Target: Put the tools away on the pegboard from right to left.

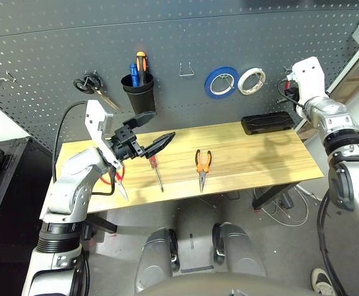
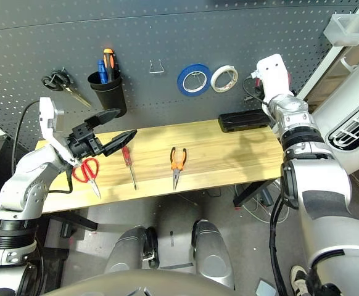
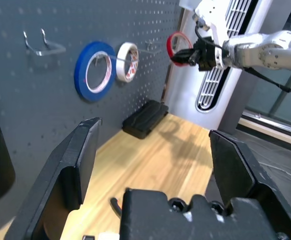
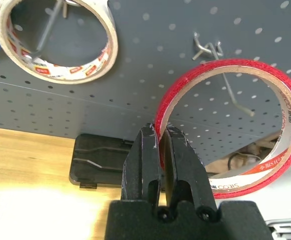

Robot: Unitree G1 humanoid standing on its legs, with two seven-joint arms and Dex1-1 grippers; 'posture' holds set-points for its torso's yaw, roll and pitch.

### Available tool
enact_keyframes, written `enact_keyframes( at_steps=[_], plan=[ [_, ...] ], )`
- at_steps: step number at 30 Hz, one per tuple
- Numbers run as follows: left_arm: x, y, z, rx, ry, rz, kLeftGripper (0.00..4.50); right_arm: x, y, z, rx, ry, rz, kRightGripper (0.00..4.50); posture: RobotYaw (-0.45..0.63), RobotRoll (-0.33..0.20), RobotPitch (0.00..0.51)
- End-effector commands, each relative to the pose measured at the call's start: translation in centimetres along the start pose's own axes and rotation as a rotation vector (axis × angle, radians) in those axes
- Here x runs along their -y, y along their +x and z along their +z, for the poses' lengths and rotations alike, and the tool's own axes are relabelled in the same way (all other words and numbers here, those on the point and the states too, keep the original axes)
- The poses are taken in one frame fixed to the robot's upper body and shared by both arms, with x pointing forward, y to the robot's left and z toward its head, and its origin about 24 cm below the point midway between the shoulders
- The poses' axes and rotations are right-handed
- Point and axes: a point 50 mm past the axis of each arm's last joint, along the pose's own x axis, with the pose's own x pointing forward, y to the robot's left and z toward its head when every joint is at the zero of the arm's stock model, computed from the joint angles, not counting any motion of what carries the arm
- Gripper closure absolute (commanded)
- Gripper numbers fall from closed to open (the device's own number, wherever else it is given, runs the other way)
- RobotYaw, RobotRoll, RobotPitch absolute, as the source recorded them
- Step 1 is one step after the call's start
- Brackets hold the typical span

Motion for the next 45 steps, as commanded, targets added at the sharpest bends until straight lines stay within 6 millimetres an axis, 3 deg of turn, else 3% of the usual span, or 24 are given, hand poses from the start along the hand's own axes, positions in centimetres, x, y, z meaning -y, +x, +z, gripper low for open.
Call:
enact_keyframes(
  at_steps=[1, 10, 16, 20, 24, 27, 31, 40, 45],
  plan=[
    [0.4, 0.4, 0.2, -0.001, -0.002, -0.017, 0.0, 0.1, 0.1, 0.7, 0.035, -0.019, -0.024, 3.36, -0.03, 0.0, 0.074],
    [0.5, 0.8, 0.3, -0.011, -0.013, -0.033, 0.0, 1.4, -0.5, 2.3, 0.142, -0.036, -0.028, 0.11, -0.05, 0.0, 0.088],
    [0.6, 0.7, -0.1, -0.058, -0.033, -0.029, 0.0, 3.6, -2.4, 3.6, 0.162, -0.033, 0.086, 0.05, -0.05, 0.0, 0.11],
    [0.6, 0.4, -0.4, -0.082, -0.057, -0.03, 0.0, 4.0, -5.7, 4.8, 0.083, 0.02, 0.305, 0.05, -0.07, 0.0, 0.126],
    [0.6, 0.3, -0.7, -0.102, -0.071, -0.042, 0.0, 3.1, -8.8, 5.1, -0.063, 0.033, 0.491, 0.05, -0.09, 0.0, 0.146],
    [0.6, 0.4, -0.8, -0.116, -0.08, -0.054, 0.0, 1.8, -9.7, 4.9, -0.163, 0.051, 0.57, 0.05, -0.09, 0.0, 0.153],
    [1.1, 0.2, -1.0, -0.145, -0.104, -0.073, 0.0, -0.8, -9.2, 4.3, -0.229, 0.121, 0.598, 0.05, -0.08, 0.0, 0.17],
    [2.4, -1.5, -2.2, -0.226, -0.135, -0.066, 0.0, -9.8, -7.7, -0.7, -0.61, 0.248, 0.563, 0.05, -0.05, 0.0, 0.193],
    [2.5, -2.4, -3.0, -0.251, -0.133, -0.064, 0.0, -15.0, -7.6, -2.4, -0.684, 0.348, 0.54, 0.05, -0.01, 0.0, 0.207]
  ],
)
